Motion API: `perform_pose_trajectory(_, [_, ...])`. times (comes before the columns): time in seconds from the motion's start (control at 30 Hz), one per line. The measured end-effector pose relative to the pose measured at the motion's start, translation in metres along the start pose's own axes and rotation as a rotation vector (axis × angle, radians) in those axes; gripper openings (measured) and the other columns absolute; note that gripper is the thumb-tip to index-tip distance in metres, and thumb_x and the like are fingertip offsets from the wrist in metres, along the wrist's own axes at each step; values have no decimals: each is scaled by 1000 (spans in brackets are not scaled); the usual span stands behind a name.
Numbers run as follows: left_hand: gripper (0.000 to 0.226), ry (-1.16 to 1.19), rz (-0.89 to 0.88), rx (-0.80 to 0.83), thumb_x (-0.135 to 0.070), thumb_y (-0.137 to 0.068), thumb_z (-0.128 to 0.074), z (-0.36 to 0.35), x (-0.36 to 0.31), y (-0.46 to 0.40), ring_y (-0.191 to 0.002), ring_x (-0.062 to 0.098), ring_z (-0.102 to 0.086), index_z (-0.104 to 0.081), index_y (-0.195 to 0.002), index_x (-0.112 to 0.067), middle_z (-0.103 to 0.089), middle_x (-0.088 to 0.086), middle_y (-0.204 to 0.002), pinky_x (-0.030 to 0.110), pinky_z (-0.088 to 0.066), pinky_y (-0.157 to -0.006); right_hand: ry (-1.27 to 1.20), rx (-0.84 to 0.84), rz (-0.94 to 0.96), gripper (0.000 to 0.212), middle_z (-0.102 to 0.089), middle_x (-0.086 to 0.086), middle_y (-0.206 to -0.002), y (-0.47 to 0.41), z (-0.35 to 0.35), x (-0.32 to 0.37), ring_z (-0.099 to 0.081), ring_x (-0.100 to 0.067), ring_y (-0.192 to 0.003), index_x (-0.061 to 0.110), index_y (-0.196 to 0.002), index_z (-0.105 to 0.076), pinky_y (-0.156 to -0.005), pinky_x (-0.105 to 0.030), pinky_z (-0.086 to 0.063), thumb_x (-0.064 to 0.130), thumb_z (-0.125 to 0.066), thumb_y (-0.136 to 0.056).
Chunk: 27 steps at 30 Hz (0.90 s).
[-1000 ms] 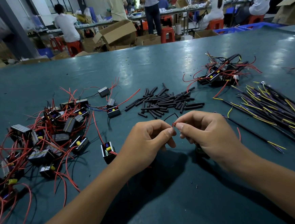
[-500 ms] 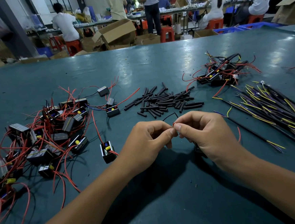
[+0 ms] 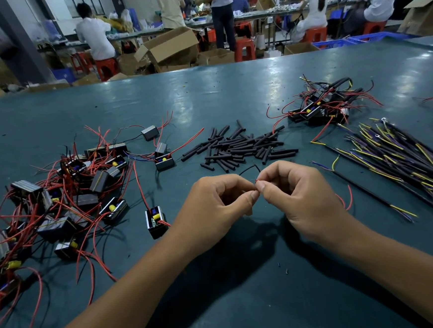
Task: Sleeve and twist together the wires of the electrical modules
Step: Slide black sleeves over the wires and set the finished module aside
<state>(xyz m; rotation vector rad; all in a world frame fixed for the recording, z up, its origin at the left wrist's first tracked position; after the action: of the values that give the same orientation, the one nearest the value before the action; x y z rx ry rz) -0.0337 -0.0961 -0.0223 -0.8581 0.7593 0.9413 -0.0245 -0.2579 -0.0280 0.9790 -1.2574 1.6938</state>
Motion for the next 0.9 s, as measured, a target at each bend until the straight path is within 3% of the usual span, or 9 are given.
perform_pose_trajectory(0.07, [5, 31, 2, -30, -24, -93, -70, 2, -1, 1, -68, 29, -64, -73, -96, -22, -71, 1, -76, 43, -53, -62, 3, 4, 5, 8, -54, 10, -59, 0, 0, 0, -42, -7, -55, 15, -79, -66, -51, -19, -34, 14, -66, -87])
perform_pose_trajectory(0.1, [5, 29, -4, -55, -26, -92, -69, 3, -2, 1, -65, 28, -61, -71, -96, -23, -70, -3, -76, 44, -52, -60, 10, 5, 8, 9, -53, 12, -57, 0, 0, 0, -42, -5, -53, 16, -79, -66, -51, -17, -34, 14, -67, -87])
perform_pose_trajectory(0.2, [5, -25, -51, -122, -27, -93, -65, 7, -6, 0, -58, 8, -50, -70, -93, -26, -62, -18, -71, 29, -45, -54, 43, 12, 20, 11, -52, 13, -57, 1, 0, 2, -42, -4, -53, 17, -78, -65, -51, -18, -34, 12, -68, -88])
perform_pose_trajectory(0.3, [7, -124, -104, -138, -24, -94, -66, 9, -13, 1, -56, 1, -46, -69, -88, -24, -59, -22, -69, 13, -37, -54, 98, 25, 56, 6, -52, 12, -58, 4, -2, 7, -42, -7, -54, 17, -78, -65, -51, -21, -35, 20, -66, -83])
perform_pose_trajectory(0.47, [14, -238, -103, -132, -21, -94, -68, 10, -20, 2, -53, 3, -43, -67, -80, -20, -54, -23, -62, 12, -31, -53, 161, 58, 115, 17, -48, 10, -57, 7, -4, 9, -36, -5, -51, 17, -79, -64, -48, -18, -32, 3, -67, -87])
perform_pose_trajectory(0.67, [28, -244, 80, -82, -17, -90, -63, 10, -24, 4, -43, 3, -35, -61, -62, -19, -45, -13, -46, 15, -27, -43, 336, 101, 271, 3, -53, 7, -58, 10, -6, 19, -45, -1, -52, 14, -80, -63, -55, -7, -33, 12, -64, -82])
perform_pose_trajectory(0.77, [33, -81, 261, -66, -16, -86, -61, 10, -20, 6, -43, 10, -30, -58, -54, -16, -42, -6, -48, 23, -24, -42, 471, 106, 362, 3, -51, 15, -61, 10, -7, 23, -47, 3, -57, 15, -81, -64, -58, -5, -33, 13, -66, -81])
perform_pose_trajectory(0.87, [38, 190, 518, -6, -16, -86, -57, 3, -13, 9, -41, 12, -27, -57, -48, -19, -45, -2, -51, 20, -20, -42, 542, 147, 413, 3, -51, 17, -66, 10, -9, 24, -46, 5, -60, 14, -81, -64, -61, -4, -33, 13, -67, -81])
perform_pose_trajectory(0.9, [38, 196, 517, 3, -17, -87, -58, 4, -13, 9, -40, 11, -28, -58, -49, -19, -47, -4, -51, 20, -21, -42, 531, 155, 410, 4, -51, 17, -65, 10, -9, 23, -46, 5, -60, 13, -81, -64, -61, -4, -33, 12, -67, -82])
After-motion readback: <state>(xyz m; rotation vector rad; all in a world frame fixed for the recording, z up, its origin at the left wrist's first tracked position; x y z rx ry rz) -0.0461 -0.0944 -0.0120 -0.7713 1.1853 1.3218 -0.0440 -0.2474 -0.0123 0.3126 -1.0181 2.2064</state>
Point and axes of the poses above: each hand's wrist, its own y-axis away from the middle knuckle, its own z-axis out of the back of the hand, x = y × z, the point moved 4 cm from there along -y, towards the middle knuckle
